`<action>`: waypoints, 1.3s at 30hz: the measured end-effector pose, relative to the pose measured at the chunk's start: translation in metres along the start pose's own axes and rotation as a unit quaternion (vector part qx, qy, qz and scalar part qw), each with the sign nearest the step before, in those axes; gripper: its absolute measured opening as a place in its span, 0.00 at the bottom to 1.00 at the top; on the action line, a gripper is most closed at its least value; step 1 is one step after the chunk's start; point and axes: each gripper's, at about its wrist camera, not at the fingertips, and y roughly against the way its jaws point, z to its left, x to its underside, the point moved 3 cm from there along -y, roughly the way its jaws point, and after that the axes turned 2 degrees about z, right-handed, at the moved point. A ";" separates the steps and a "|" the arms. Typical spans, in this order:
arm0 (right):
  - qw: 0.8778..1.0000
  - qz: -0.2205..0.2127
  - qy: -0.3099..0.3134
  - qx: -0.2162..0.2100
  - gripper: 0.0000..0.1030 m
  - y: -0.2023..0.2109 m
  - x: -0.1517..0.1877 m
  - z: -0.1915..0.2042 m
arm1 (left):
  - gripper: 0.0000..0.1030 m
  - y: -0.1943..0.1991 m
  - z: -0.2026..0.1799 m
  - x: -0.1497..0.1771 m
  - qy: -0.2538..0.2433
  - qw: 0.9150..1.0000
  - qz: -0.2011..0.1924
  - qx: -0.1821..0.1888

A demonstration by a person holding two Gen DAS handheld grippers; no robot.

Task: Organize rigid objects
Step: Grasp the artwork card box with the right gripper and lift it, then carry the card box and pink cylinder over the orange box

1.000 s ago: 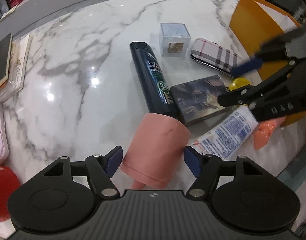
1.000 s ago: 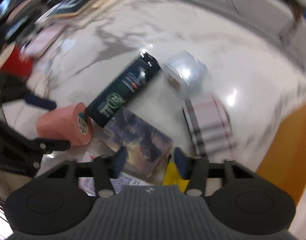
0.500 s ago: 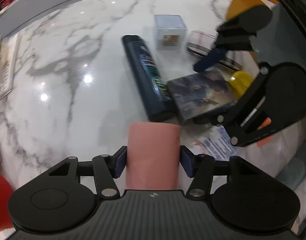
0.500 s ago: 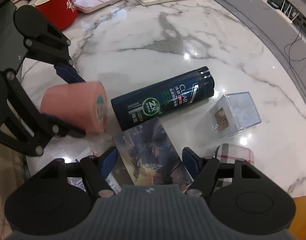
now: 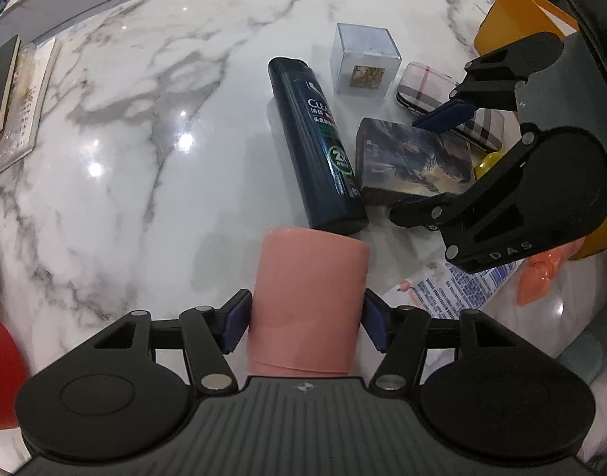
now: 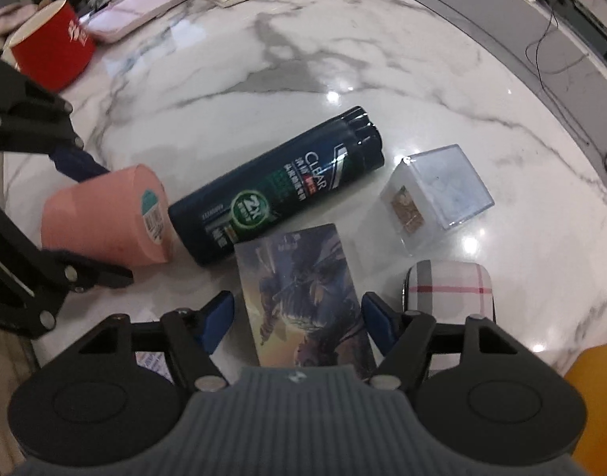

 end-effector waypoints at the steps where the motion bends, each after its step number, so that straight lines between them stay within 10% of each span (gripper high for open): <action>1: 1.000 -0.005 0.000 0.003 0.65 -0.001 0.000 0.000 | 0.65 0.000 0.001 0.001 0.003 1.000 -0.002 0.001; 24: 0.982 -0.150 -0.112 0.030 0.59 0.130 0.037 0.000 | 0.62 0.093 -0.052 -0.007 0.012 0.991 -0.133 -0.014; 39: 0.944 -0.186 -0.255 0.097 0.59 0.252 0.150 -0.062 | 0.62 0.145 -0.178 -0.050 -0.056 0.974 -0.215 0.044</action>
